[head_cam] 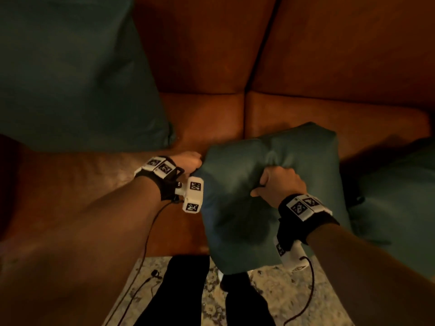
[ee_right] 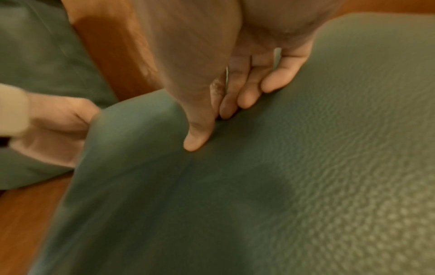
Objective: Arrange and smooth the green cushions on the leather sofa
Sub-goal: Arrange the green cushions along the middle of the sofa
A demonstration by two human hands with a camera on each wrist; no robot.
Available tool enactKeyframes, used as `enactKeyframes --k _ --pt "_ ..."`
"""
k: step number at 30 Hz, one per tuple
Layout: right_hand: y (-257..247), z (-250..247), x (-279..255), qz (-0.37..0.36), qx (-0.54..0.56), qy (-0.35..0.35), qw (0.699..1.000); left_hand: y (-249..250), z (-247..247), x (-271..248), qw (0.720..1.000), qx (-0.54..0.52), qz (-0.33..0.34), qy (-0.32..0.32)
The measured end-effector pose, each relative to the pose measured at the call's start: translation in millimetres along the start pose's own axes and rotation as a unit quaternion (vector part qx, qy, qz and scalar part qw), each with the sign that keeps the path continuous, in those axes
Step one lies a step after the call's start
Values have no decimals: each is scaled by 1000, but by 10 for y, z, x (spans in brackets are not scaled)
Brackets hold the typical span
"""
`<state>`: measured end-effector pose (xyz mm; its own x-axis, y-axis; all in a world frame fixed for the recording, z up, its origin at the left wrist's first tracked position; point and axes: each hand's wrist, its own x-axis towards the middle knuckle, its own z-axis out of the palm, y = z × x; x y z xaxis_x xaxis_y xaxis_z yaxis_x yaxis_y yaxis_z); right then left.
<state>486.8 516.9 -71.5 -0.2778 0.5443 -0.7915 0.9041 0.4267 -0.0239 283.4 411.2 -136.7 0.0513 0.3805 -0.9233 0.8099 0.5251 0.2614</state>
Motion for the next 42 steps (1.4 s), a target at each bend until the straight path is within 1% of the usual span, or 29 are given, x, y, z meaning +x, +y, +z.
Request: enactKeyframes --k 1,2,3,4,5,6,7,8,10,11,12,15,16,17,18,20,21,23,25,27,28,29,30,31,34,36,39,41,42 --pt "-4 31 -9 -2 0 1 1000 2 41 0 998 -55 -23 14" --pt "-9 59 -21 -4 -3 1 1000 25 118 -47 1000 -27 2 10" --pt "-15 86 -33 -8 -8 1 1000 59 179 -66 998 -48 -24 22" --pt "-19 108 -49 -14 -17 2 1000 27 265 -87 1000 -16 6 22" --pt "-22 126 -69 -21 -27 4 999 1 325 -124 992 -118 -22 39" --pt "-20 140 -95 -25 -36 4 999 1 366 -168 989 -141 -20 35" --pt "-13 152 -127 -29 -44 0 999 48 403 -273 979 -200 -24 36" --pt "-4 162 -156 -33 -54 -5 998 63 491 -321 978 -208 -13 30" --pt "20 198 -217 -51 -80 -26 995 52 721 -341 943 -331 -38 16" --pt "39 221 -250 -64 -95 -40 993 89 853 -390 942 -335 -31 -4" --pt "65 249 -285 -76 -109 -52 990 131 989 -454 926 -374 -40 -6" --pt "168 364 -409 -112 -136 -69 982 223 1385 -508 928 -367 -34 -53" --pt "204 412 -445 -125 -144 -71 979 255 1527 -517 923 -378 -56 -41" --pt "238 460 -474 -139 -152 -74 976 274 1664 -527 908 -412 -78 -15" --pt "272 504 -496 -155 -161 -74 972 245 1807 -502 883 -459 -93 8" --pt "332 568 -516 -179 -172 -62 967 137 1994 -525 816 -555 -140 79" --pt "357 583 -517 -186 -174 -56 965 70 2063 -554 771 -600 -168 135" --pt "383 588 -504 -189 -168 -51 966 -61 2157 -607 672 -647 -257 253" --pt "374 579 -485 -188 -161 -52 967 -89 2233 -622 607 -642 -303 356" --pt "354 566 -466 -191 -160 -46 967 -35 2295 -563 544 -669 -316 395" --pt "341 560 -457 -192 -161 -41 967 -29 2330 -510 518 -695 -315 388" --pt "324 558 -448 -193 -161 -38 967 -39 2374 -450 501 -718 -306 375" --pt "301 553 -439 -193 -161 -37 967 -37 2364 -440 496 -736 -292 356" --pt "276 552 -427 -193 -161 -37 967 -58 2359 -405 502 -743 -276 347" --pt "204 551 -381 -191 -158 -42 968 -146 2265 -367 588 -689 -264 332" --pt "163 555 -352 -183 -154 -45 970 -214 2186 -385 620 -666 -274 311" --pt "118 560 -288 -169 -148 -47 973 -333 2107 -392 639 -661 -273 282" --pt "93 564 -257 -161 -148 -49 975 -384 2086 -405 668 -648 -262 255" --pt "82 562 -243 -158 -149 -50 975 -397 2094 -400 670 -649 -261 246"
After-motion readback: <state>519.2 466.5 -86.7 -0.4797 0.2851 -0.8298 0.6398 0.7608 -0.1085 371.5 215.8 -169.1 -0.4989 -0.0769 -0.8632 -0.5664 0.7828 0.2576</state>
